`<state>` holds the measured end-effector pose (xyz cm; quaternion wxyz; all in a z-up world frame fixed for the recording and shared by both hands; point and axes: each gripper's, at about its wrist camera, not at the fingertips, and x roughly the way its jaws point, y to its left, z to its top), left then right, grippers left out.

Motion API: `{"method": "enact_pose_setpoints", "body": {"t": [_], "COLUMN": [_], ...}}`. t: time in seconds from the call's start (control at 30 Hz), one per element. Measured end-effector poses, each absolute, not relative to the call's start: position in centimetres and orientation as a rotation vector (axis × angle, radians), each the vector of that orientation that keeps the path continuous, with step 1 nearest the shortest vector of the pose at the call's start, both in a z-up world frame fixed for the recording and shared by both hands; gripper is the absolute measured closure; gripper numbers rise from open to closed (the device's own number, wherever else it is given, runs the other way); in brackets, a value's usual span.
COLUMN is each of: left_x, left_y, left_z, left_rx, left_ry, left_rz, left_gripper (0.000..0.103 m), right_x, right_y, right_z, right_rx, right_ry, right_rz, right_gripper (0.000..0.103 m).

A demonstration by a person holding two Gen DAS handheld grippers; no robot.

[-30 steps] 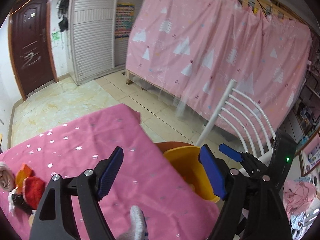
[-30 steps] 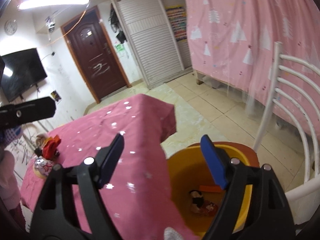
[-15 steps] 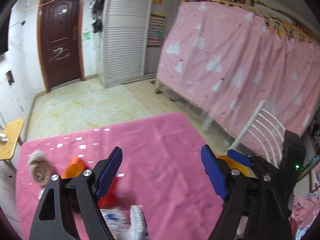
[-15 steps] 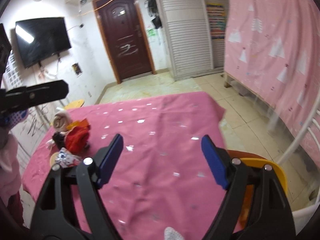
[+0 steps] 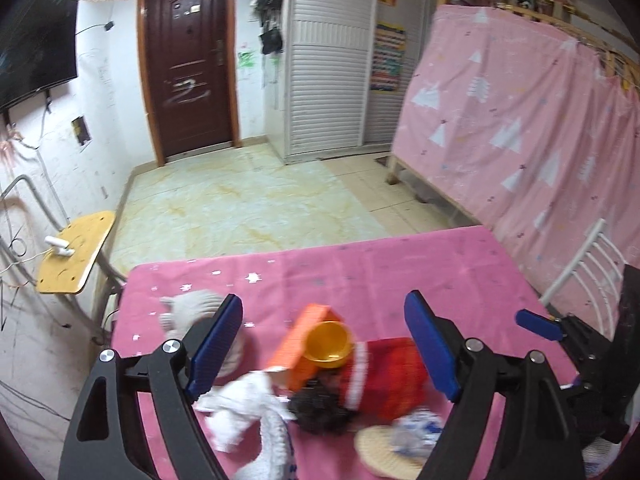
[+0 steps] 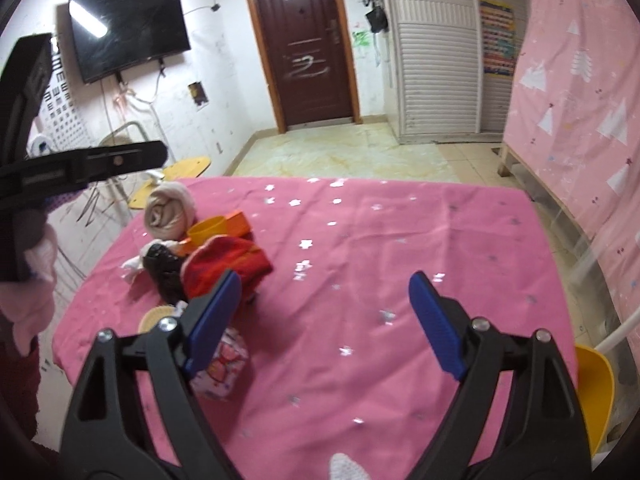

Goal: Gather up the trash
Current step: 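Return both tools to the table, then grasp the grey knit hat with the left gripper while the right gripper grasps the red cloth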

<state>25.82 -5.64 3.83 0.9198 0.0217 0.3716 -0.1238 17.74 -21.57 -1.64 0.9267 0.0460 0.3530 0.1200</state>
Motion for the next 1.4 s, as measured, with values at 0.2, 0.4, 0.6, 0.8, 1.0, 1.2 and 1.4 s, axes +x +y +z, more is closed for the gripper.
{"method": "enact_pose_setpoints", "body": {"t": [0.2, 0.4, 0.6, 0.8, 1.0, 1.2, 1.4], "left_x": [28.1, 30.4, 32.5, 33.6, 33.6, 32.6, 31.1], "left_y": [-2.3, 0.9, 2.4, 2.5, 2.8, 2.6, 2.3], "left_z": [2.1, 0.3, -2.3, -5.0, -6.1, -5.8, -4.1], "left_rx": [0.045, 0.058, 0.041, 0.016, 0.004, 0.012, 0.005], "left_ry": [0.788, 0.804, 0.871, 0.931, 0.949, 0.93, 0.883], "left_rz": [-0.176, -0.074, -0.078, -0.105, -0.107, -0.092, -0.081], "left_gripper": [0.027, 0.019, 0.014, 0.014, 0.05, 0.059, 0.059], "right_x": [19.3, 20.6, 21.6, 22.2, 22.3, 22.0, 21.0], "right_y": [-18.9, -16.7, -15.3, -14.4, -14.3, -14.2, -15.8], "right_z": [-2.2, -2.9, -3.9, -4.6, -4.8, -4.8, -3.2], "right_rx": [0.098, 0.128, 0.14, 0.134, 0.114, 0.097, 0.104], "right_ry": [0.757, 0.798, 0.843, 0.874, 0.877, 0.862, 0.787], "right_rz": [0.31, 0.395, 0.438, 0.457, 0.451, 0.421, 0.386], "right_gripper": [0.019, 0.015, 0.013, 0.013, 0.022, 0.066, 0.074]}}
